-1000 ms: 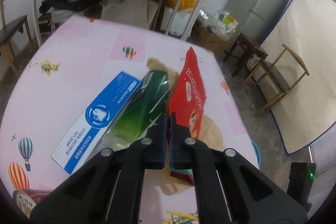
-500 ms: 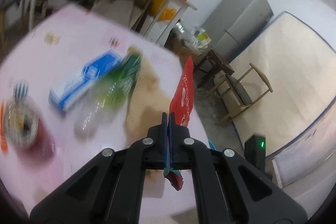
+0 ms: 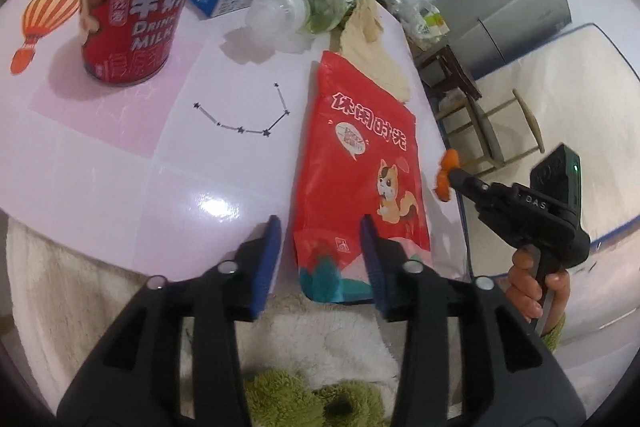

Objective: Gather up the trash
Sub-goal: 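Lift the red bag with the left gripper while the right gripper carries the orange snack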

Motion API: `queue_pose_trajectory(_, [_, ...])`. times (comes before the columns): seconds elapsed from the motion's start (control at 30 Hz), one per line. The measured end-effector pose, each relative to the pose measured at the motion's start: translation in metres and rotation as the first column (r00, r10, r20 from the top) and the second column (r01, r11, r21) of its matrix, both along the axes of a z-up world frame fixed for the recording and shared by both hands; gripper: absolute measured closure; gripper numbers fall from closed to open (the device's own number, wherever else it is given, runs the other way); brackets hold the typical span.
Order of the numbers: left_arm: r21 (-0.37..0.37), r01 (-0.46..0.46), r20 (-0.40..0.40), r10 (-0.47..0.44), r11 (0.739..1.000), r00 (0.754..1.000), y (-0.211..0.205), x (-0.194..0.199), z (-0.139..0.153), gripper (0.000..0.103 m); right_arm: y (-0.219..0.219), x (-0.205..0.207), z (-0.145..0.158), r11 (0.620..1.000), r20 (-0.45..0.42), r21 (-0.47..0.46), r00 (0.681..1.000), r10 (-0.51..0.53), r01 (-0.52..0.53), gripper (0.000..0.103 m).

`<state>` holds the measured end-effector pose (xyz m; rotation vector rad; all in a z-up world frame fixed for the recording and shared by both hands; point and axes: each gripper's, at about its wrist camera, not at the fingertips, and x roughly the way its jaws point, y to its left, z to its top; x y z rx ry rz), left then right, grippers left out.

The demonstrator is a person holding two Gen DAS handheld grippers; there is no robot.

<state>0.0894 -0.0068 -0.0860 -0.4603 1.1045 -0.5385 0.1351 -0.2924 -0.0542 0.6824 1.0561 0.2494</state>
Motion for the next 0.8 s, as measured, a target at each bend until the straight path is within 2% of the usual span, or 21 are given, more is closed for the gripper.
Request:
queue_pose_trajectory(0.3, [-0.005, 0.064, 0.009, -0.064, 0.998, 0.998, -0.017, 0.025, -0.003, 0.062, 0.020, 0.009, -0.017, 0.999, -0.069, -0.024, 0.997, 0.036, -0.038, 0.096])
queue_pose_trajectory(0.67, [-0.083, 0.074, -0.045, -0.078, 0.994, 0.996, -0.015, 0.045, -0.010, 0.062, 0.022, 0.012, -0.020, 0.999, -0.085, -0.026, 0.996, 0.028, -0.030, 0.096])
queue_pose_trajectory(0.8, [-0.064, 0.070, -0.027, -0.071, 0.996, 0.997, -0.014, 0.043, -0.005, 0.056, 0.021, 0.011, -0.021, 0.999, -0.085, -0.023, 0.996, 0.025, -0.027, 0.096])
